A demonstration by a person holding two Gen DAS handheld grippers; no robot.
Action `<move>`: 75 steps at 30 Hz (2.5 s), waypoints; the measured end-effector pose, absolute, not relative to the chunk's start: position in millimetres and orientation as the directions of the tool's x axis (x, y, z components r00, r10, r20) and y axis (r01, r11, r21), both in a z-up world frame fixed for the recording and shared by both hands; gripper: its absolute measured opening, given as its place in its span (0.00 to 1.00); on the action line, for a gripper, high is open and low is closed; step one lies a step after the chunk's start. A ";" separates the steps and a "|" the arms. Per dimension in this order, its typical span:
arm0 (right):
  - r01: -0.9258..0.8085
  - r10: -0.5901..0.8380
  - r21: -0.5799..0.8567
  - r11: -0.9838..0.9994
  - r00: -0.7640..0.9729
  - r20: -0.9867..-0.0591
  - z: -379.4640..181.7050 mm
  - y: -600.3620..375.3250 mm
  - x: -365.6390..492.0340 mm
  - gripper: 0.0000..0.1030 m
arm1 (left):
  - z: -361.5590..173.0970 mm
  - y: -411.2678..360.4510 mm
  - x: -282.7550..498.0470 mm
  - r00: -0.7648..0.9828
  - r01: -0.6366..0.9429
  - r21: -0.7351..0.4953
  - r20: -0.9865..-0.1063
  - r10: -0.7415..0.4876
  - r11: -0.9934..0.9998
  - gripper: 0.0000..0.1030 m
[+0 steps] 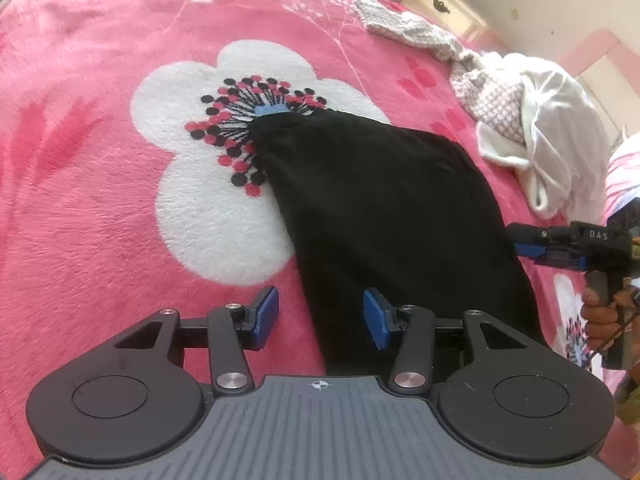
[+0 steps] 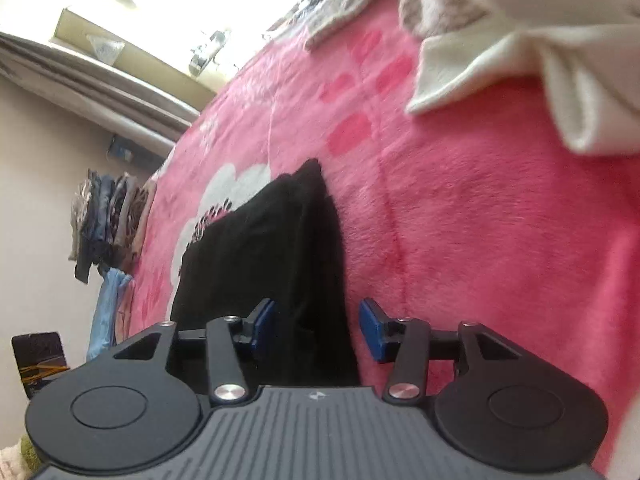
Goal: Fold clothes
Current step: 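Grasp the shirt end with the right gripper beside the left gripper, then carry the folded black shirt with both grippers to the clothes stack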
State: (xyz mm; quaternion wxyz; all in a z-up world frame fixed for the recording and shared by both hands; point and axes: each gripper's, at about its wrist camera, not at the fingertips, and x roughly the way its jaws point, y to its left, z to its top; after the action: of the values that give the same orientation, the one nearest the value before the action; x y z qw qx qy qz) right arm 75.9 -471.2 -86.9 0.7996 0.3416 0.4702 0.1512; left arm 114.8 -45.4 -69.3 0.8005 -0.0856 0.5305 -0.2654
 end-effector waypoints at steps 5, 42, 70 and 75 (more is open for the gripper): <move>0.056 0.608 0.724 0.687 0.500 -0.616 -96.8 -469.0 100.3 0.49 | -77.9 -37.1 139.5 0.295 0.293 -0.517 -0.751 -0.591 0.804 0.45; -0.355 0.553 0.466 0.811 0.725 -0.411 56.0 -382.9 88.1 0.10 | 32.4 -37.2 113.8 0.623 0.437 -0.435 -0.484 -0.614 0.787 0.05; -0.867 0.902 0.257 0.428 0.392 -0.179 223.7 50.0 68.7 0.10 | 201.1 295.2 -40.0 0.984 -0.088 -0.197 -0.169 0.055 0.976 0.05; -0.844 0.912 0.349 0.408 0.365 -0.184 184.2 88.5 73.1 0.10 | 165.6 329.9 -29.8 0.969 -0.130 -0.245 -0.237 0.070 0.961 0.05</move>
State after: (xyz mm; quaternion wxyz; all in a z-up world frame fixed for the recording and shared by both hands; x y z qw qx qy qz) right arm 73.1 88.5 184.2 0.8204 0.0979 0.1760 0.5351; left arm -29.8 329.9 165.6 0.9836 -0.1304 0.1137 0.0508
